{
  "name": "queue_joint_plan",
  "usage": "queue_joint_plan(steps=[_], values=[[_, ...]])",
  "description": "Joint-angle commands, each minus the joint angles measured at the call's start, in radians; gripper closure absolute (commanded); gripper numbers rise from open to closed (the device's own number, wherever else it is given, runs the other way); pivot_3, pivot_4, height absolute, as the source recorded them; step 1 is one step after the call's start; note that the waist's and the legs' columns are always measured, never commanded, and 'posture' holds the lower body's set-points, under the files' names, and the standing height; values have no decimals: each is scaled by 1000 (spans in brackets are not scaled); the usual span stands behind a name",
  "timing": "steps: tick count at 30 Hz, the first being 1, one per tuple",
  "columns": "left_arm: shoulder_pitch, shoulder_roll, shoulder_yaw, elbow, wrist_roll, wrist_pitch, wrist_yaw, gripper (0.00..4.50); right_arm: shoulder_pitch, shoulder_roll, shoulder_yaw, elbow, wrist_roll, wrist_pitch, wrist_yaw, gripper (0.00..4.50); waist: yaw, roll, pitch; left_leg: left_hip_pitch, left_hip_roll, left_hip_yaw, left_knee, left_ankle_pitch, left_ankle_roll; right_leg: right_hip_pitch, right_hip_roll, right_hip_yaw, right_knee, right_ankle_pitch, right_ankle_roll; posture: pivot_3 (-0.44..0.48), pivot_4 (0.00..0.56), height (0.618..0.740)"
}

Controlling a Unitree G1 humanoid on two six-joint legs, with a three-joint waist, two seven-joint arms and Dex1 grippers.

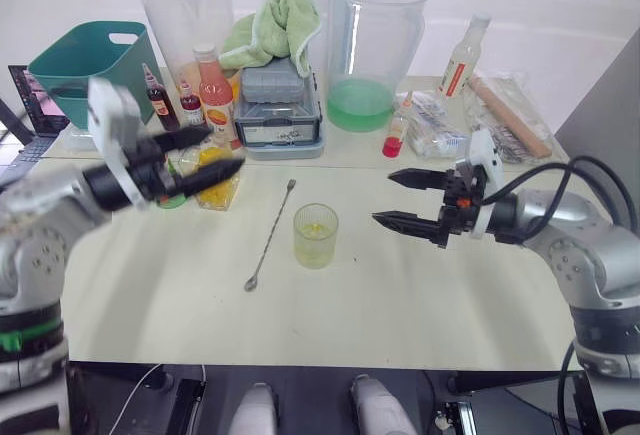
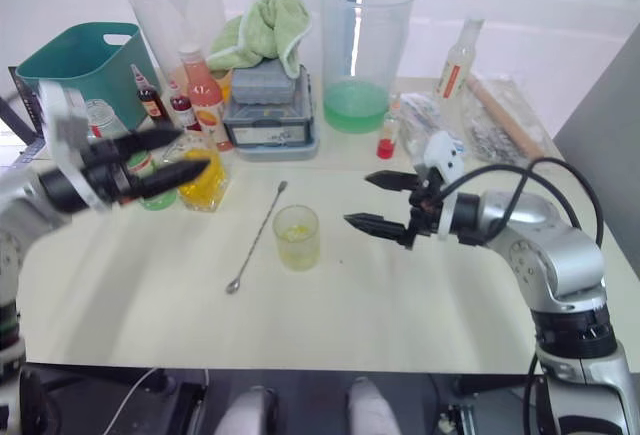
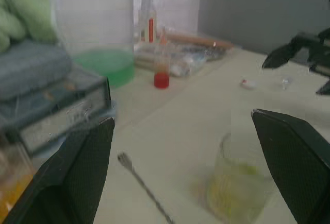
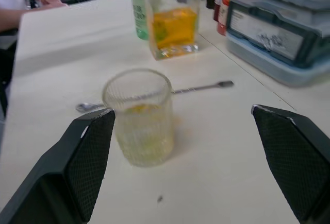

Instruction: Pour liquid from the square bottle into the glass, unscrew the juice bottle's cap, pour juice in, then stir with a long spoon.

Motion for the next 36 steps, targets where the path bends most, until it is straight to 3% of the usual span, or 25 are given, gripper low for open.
queue_joint_plan(steps=[1,6,17,24,30,36], values=[[108,-51,111,-64,-9,-101,7,25,91,-10,-101,6,-44,-137,7,0,2,0,0,0,0,0,0,0,0,0,0,0,0,0,0,0,150,728],[300,-85,149,8,125,-295,-19,25,253,-17,-201,49,-77,-256,17,0,3,0,0,1,0,1,0,0,0,1,0,0,-1,0,0,0,150,728],[510,-128,227,250,220,-592,-103,25,577,-22,-433,7,-13,-277,48,0,-1,0,0,4,0,4,0,0,0,2,0,3,-1,-5,6,0,150,728],[504,-136,245,405,233,-687,-96,25,711,-4,-569,53,-8,-325,64,0,3,-1,-1,8,1,7,0,0,-1,4,-1,5,-1,-10,0,0,150,728],[493,-151,247,378,208,-667,-75,25,753,-43,-631,155,-24,-368,116,0,0,-2,-2,8,1,9,0,0,-1,4,-1,6,-1,-9,2,0,150,728],[557,-217,225,173,165,-586,7,25,719,-78,-596,199,-29,-407,174,0,-5,-2,-2,9,2,10,-1,0,-1,4,0,7,-1,-8,4,0,150,728]])
